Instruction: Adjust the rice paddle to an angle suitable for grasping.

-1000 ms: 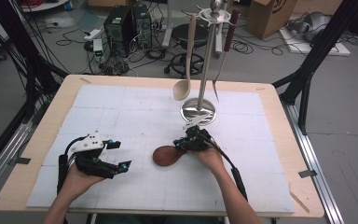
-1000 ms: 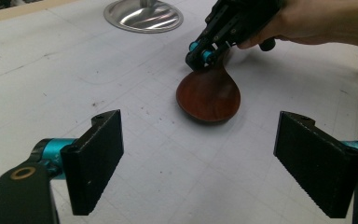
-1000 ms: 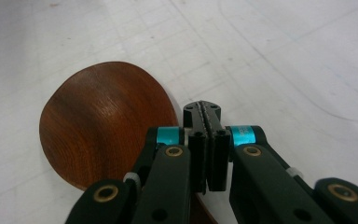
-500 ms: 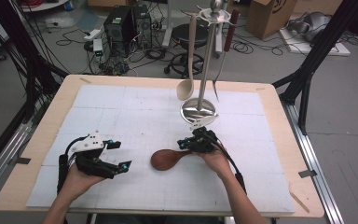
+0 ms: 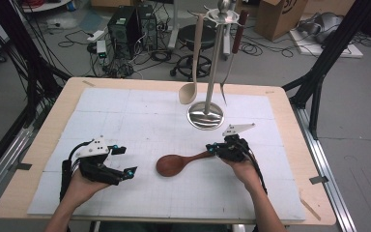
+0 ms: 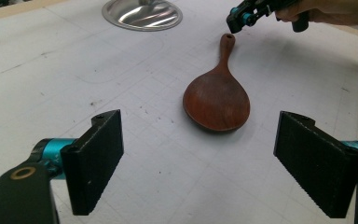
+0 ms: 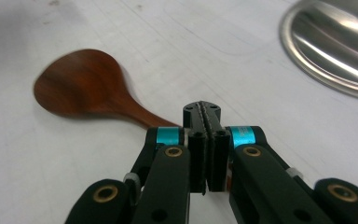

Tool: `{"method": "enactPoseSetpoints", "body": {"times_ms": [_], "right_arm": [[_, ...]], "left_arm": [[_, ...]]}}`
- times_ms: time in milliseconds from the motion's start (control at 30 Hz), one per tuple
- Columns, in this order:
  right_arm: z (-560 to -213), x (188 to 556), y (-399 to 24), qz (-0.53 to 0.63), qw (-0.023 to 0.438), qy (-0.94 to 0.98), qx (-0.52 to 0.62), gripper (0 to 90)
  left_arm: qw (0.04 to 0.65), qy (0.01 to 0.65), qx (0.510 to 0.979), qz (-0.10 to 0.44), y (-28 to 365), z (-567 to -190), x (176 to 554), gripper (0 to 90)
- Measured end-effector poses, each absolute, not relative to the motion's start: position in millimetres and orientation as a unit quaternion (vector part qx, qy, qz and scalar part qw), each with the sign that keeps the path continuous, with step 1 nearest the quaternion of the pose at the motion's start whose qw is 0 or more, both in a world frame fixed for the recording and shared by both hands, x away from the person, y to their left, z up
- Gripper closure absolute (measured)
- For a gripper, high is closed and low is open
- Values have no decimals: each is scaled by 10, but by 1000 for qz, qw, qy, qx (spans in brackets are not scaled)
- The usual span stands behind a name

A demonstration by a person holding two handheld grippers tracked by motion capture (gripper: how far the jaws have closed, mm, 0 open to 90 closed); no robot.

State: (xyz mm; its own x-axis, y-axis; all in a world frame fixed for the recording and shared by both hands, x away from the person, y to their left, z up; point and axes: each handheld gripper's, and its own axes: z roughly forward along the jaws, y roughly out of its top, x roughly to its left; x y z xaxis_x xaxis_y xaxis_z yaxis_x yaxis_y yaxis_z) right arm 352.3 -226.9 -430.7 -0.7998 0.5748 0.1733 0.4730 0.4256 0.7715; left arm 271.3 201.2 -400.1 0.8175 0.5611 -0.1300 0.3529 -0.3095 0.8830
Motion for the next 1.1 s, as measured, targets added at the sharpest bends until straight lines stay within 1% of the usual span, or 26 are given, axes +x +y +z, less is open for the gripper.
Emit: {"method": "enactPoseSetpoints", "body": {"times_ms": [267,600,833,1100], "right_arm": [[-4397,3529,-2443,430,73,834,338,896],[-4458,3536,-2366,427,75,836,337,896],[-4481,3496,-2324,437,66,832,335,897],[-4495,3443,-2138,447,46,836,315,897]], "left_arm": [[514,285,803,99,2006,-4004,2716,165],[513,284,805,98,1998,-4009,2717,165],[511,284,805,97,1989,-4014,2716,165],[511,281,807,97,1982,-4020,2724,165]]}}
